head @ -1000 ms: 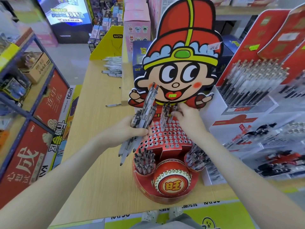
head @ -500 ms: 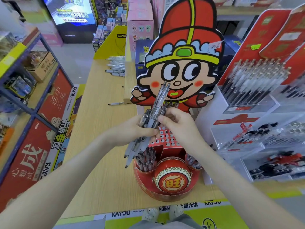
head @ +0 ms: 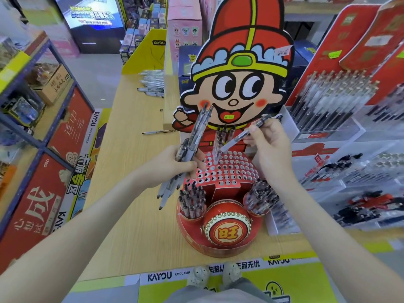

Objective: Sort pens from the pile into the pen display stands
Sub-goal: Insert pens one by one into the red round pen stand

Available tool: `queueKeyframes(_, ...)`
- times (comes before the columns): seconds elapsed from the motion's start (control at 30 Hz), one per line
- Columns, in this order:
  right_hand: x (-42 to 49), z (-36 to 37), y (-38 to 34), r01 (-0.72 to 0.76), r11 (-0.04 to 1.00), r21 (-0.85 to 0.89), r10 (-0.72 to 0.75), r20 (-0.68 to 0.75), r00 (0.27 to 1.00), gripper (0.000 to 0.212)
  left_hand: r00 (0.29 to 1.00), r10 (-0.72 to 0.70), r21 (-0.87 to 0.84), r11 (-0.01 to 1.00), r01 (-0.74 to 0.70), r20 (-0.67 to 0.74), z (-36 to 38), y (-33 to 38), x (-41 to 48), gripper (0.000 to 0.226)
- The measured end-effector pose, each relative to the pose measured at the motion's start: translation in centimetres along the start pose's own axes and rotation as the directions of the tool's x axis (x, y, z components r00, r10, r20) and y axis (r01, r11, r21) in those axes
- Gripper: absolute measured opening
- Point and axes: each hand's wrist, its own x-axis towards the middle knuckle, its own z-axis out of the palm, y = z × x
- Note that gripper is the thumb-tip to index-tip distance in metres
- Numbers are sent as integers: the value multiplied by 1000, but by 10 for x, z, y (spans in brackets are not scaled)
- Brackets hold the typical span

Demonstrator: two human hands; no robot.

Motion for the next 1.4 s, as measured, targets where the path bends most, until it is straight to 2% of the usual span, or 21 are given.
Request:
queueKeyframes(0.13,2,8,15,70,971,-229,-47,103,994,6,999,-8,0,1000,8,38,-1,0,-4,15)
queueKeyframes(0.23,4,11,21,141,932,-335,-83,180,980,13,999,-7,4,1000,7,39,-1,-1,-6,14)
queueKeyframes(0.3,5,10,22,152,927,-343,-91,185,978,10,999,-21,-12,1000,21,28,-1,-2,-8,11)
queueKeyframes(0.47,7,1,18,157,934,-320,-142,69,987,8,1000,-22,-92,996,22,1,-4,-6,-12,15)
queueKeyframes(0.53,7,3,20,166,930,-327,-137,108,985,15,1000,-23,-101,995,23,0,-4,-7,-11,14)
queueKeyframes(0.6,6,6,25,180,915,-361,-133,151,980,11,1000,-19,-106,994,20,5,-4,-8,-11,15)
queueKeyframes(0.7,8,8,31,170,897,-408,-106,174,979,9,1000,-12,-87,996,14,23,-4,-7,-9,5)
queueKeyframes(1.03,24,13,31,159,879,-449,-43,257,965,9,999,-18,-88,996,21,40,-7,-13,8,11)
queueKeyframes(1.2,18,17,37,215,809,-546,-24,335,942,12,997,-58,-80,995,62,49,-10,-20,11,7)
queueKeyframes(1.27,17,21,40,214,795,-567,-15,335,942,19,996,-69,-61,995,73,60,-11,-20,12,9)
queueKeyframes(1.4,18,20,44,215,753,-622,-1,326,945,14,994,-62,-40,997,66,85,-9,-15,12,10)
